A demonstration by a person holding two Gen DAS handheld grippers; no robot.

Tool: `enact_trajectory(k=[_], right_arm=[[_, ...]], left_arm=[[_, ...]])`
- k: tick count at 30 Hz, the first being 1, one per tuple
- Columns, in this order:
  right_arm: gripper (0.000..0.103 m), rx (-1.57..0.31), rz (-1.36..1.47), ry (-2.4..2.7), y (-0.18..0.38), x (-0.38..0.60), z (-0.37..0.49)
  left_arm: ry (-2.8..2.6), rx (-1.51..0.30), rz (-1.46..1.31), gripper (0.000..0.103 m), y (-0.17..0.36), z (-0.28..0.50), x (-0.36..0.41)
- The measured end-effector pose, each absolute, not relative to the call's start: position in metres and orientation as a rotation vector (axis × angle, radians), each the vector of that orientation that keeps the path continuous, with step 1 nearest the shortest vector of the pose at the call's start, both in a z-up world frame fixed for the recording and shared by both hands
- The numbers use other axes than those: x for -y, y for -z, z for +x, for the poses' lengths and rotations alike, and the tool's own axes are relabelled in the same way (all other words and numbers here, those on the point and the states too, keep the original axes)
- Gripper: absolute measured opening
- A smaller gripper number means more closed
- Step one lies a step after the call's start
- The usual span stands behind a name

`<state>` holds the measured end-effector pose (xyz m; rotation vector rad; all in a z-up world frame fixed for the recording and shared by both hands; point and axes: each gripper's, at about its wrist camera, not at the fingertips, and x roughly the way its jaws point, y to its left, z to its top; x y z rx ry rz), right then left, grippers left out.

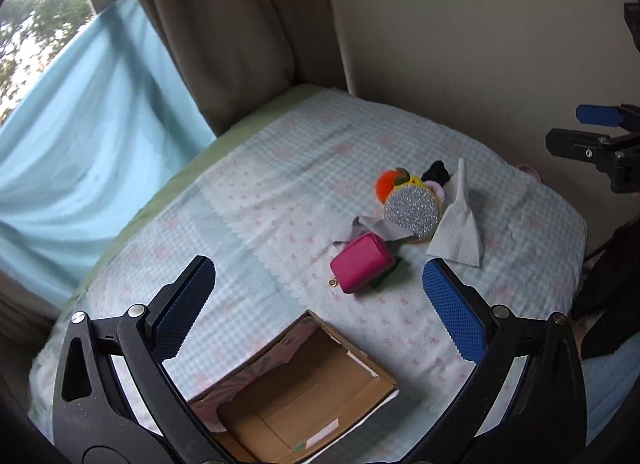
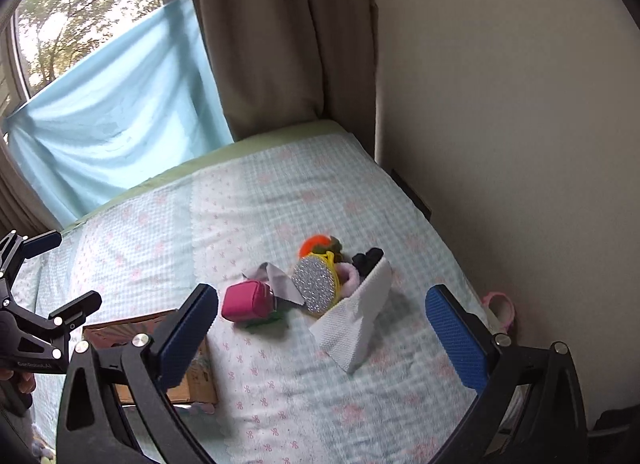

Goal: Organize soft objects
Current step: 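Reach the left tool to the pink pouch while the right tool reaches the white cloth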

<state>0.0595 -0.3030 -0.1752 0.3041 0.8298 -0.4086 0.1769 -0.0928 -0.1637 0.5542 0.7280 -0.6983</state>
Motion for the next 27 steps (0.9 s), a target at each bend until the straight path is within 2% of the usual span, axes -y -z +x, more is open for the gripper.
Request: enact_trajectory(k=[7, 13, 21, 22, 23, 27], right_arm=[[0.103, -0.936, 0.415, 0.489, 0.248, 0.341, 0.083], [0.103, -1.029, 0.618, 0.549, 0.318, 0.364, 0.092], [0.103, -1.067, 0.723, 0.604, 0.394, 0.372, 0.116], [0.102, -1.072, 0.733, 0.610, 0.402, 0.372, 0.120], [0.097, -1.076, 0.745, 0.616, 0.410, 0.374, 0.122], [0.094, -1.074, 0.777, 0.649, 0.435, 0.381, 0.133]], left_arm=[[0.932, -0.844, 0.750, 0.103, 0.252, 0.225, 0.145], [1.098, -0.930, 0.928, 0.103, 0.338, 0.261, 0.190], [1.301, -0.926, 1.195, 0.103, 0.428, 0.275, 0.217], [1.319, -0.929, 1.214, 0.103, 0.437, 0.277, 0.218], [1.333, -0.935, 1.229, 0.103, 0.446, 0.278, 0.218], [1.407, -0.948, 1.272, 0.100, 0.470, 0.276, 0.220]])
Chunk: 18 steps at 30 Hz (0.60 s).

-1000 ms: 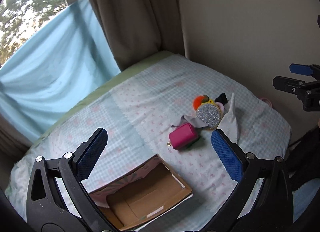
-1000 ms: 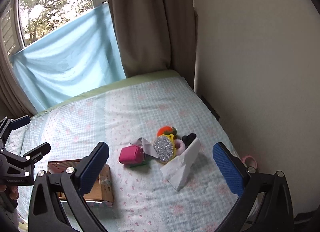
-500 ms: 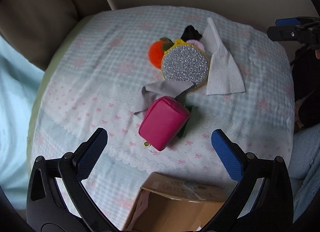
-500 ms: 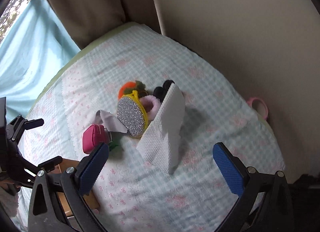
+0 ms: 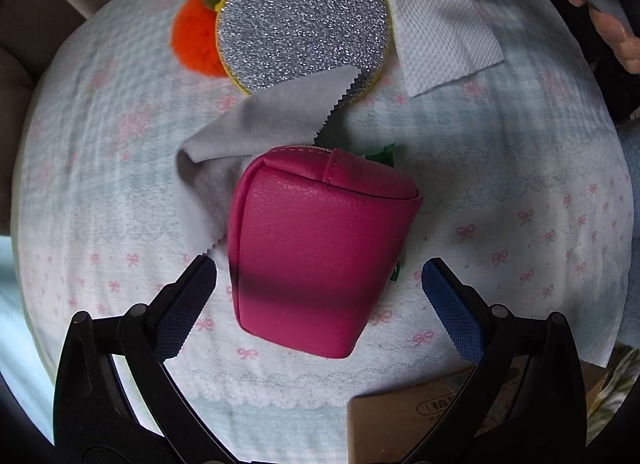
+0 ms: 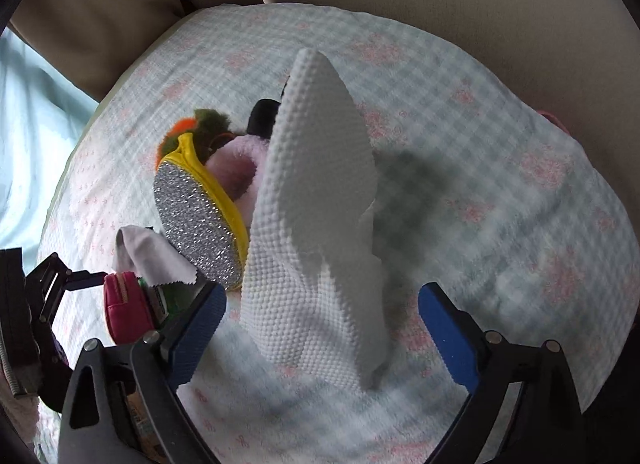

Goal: Organize soft objects
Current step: 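Reach the left tool to the pink pouch while the right tool reaches the white cloth, then grasp the pink pouch with the left tool while the right tool grasps the white cloth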

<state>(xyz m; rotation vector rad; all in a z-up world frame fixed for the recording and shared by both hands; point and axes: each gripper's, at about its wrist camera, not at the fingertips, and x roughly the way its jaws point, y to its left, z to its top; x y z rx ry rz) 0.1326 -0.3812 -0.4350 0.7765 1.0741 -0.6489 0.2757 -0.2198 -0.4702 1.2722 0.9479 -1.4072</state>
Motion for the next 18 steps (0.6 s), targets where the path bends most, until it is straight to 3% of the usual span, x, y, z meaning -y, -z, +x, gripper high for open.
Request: enact_trajectory(k=[4, 7, 13, 18], right_arm=[[0.085, -1.072, 0.803, 0.661, 0.450, 0.389, 0.139], [0.071, -1.061, 0.838, 0.654, 0.458, 0.395, 0.140], [0.033, -1.068, 0.856, 0.635, 0.460, 0.396, 0.142], [0.018, -1.063, 0.855, 0.624, 0.457, 0.392, 0.141]], left_arm=[[1.456, -0.918, 1.292, 0.086, 0.481, 0.272, 0.222], [1.470, -0.924, 1.283, 0.073, 0.484, 0.274, 0.224], [1.456, -0.949, 1.257, 0.060, 0.483, 0.281, 0.226], [1.416, -0.971, 1.219, 0.053, 0.474, 0.286, 0.221]])
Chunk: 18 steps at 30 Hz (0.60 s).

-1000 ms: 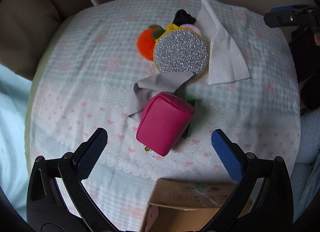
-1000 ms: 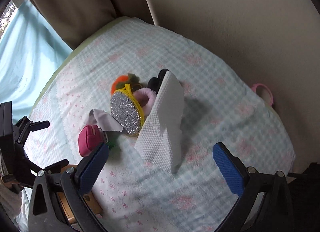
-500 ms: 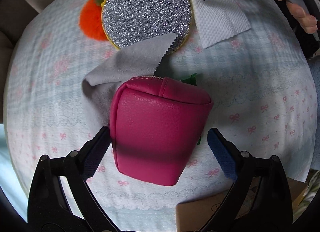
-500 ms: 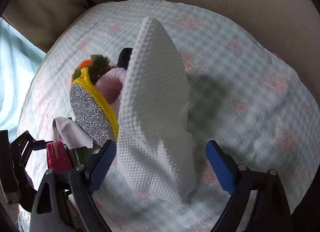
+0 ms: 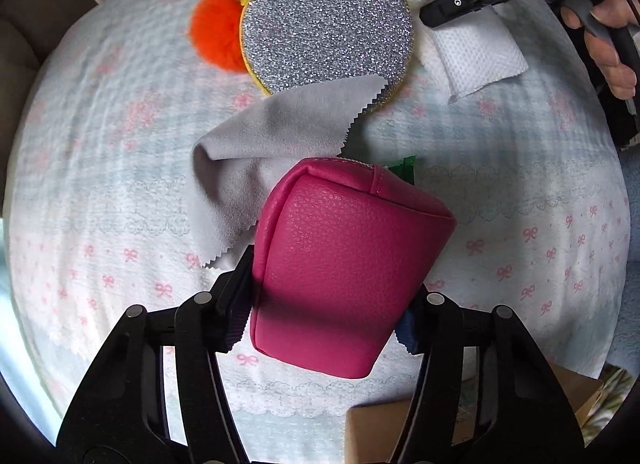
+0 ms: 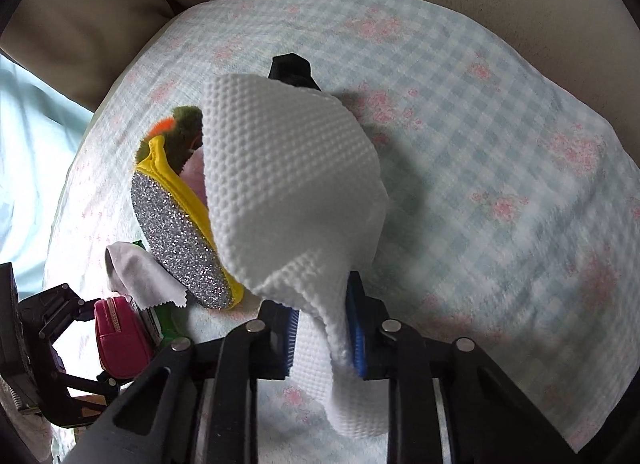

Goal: Organize soft objects
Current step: 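Grasp the pink pouch with the left tool while the right tool grasps the white cloth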

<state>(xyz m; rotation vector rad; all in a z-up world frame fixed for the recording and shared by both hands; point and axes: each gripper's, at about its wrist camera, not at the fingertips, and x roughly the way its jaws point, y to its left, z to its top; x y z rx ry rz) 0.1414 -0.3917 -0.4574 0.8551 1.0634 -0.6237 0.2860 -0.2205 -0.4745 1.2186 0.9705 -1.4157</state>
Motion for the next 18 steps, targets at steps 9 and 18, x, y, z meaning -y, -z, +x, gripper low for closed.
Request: enact_trajectory(k=[9, 18], right_arm=[[0.010, -1.029, 0.802, 0.610, 0.442, 0.385, 0.134], [0.010, -1.000, 0.736, 0.574, 0.403, 0.372, 0.126]], left_arm=[[1.362, -0.977, 1.173, 0.047, 0.456, 0.298, 0.212], [1.308, -0.938, 1.133, 0.046, 0.421, 0.285, 0.214]])
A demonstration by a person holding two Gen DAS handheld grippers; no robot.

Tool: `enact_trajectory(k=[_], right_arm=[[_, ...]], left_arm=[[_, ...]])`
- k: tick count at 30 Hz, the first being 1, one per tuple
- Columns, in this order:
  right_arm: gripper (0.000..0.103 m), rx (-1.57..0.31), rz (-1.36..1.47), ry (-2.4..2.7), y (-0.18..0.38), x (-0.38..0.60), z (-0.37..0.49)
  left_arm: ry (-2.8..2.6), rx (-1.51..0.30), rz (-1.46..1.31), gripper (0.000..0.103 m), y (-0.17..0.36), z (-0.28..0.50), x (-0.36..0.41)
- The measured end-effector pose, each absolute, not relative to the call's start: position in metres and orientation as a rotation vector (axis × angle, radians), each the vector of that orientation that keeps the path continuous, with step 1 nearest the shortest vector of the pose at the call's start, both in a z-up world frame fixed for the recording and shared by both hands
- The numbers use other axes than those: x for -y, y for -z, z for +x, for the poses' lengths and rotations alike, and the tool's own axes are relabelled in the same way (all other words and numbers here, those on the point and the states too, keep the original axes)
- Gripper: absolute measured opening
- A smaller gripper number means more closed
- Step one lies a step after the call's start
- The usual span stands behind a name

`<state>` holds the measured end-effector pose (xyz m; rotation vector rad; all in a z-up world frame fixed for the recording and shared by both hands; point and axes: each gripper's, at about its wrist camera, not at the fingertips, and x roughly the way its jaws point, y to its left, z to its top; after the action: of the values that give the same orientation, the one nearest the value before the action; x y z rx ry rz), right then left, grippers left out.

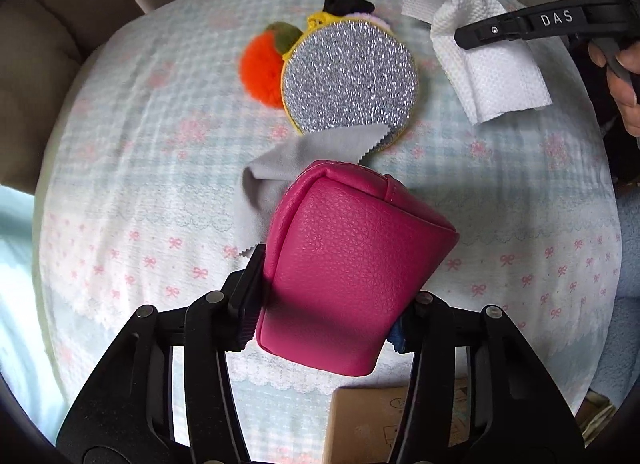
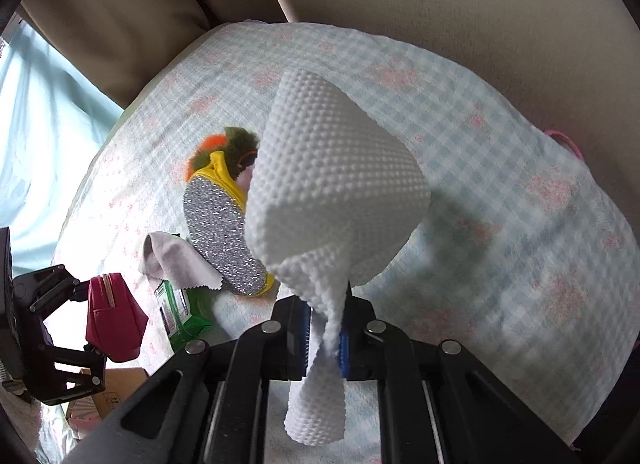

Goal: Organize soft objects
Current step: 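Grasp the pink pouch with the left tool while the right tool grasps the white cloth, then carry both held items over the cardboard box and release them inside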

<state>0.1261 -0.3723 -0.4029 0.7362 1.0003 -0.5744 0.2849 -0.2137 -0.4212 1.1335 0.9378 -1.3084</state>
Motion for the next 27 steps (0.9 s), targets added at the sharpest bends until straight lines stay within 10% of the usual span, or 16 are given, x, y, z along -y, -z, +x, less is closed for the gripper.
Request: enact_trajectory(k=[27], right_arm=[[0.010, -0.876, 0.284, 0.064, 0.149, 0.253, 0.131]], left_arm=[[0.775, -0.875, 0.601, 0.045, 0.165, 0.182, 0.090]])
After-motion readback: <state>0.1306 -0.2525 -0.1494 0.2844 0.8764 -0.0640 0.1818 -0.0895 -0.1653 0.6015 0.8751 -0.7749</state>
